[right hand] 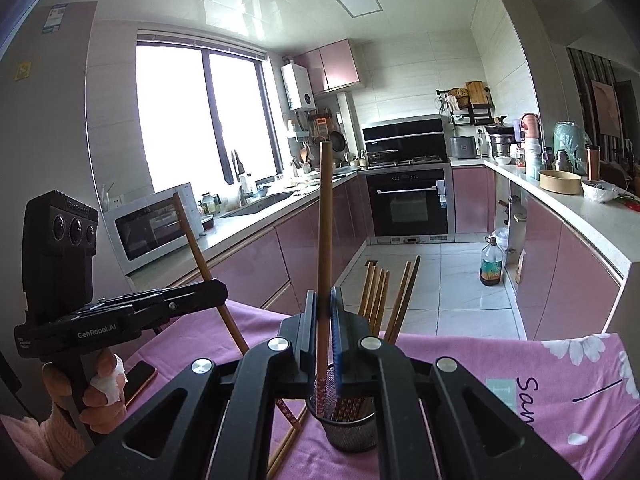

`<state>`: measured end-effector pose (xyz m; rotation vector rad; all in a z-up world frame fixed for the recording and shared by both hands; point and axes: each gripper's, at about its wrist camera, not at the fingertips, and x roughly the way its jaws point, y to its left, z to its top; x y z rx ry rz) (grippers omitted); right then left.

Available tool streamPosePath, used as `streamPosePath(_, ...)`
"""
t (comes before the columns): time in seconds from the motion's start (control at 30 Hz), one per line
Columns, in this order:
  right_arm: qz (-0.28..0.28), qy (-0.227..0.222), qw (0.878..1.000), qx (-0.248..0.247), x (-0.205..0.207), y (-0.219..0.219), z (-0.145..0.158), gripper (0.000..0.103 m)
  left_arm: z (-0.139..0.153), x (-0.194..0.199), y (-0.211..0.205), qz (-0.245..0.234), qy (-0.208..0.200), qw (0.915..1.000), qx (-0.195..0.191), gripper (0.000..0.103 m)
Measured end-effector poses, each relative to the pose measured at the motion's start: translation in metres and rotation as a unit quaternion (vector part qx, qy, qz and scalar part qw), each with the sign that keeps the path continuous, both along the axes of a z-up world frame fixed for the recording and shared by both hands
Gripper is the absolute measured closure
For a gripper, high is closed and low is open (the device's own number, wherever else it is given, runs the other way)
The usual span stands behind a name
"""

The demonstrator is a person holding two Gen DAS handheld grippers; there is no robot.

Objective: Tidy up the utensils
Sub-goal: 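Lower the chopsticks into the mesh cup and open both grippers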

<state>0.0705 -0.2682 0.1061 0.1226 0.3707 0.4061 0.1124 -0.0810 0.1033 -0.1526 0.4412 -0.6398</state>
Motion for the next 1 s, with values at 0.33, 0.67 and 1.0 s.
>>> streamPosePath(0.33,-0.011,0.005,1.000,0.000,0.009,0.000,-0.003,0.098,0.000,0.004,-0.007,0.018,-0.014,0.9996,0.014,0.095)
streamPosePath(0.67,-0.022,0.025,0.999,-0.003,0.021,0.006,-0.013,0.098,-0.020,0.020,-0.017,0.021,0.022,0.9988,0.039,0.095)
streamPosePath(1.0,-0.027,0.042,0.999,-0.012,0.030,0.009,-0.020,0.098,-0.021,0.025,-0.025,0.028,0.025,0.9970,0.068,0.095)
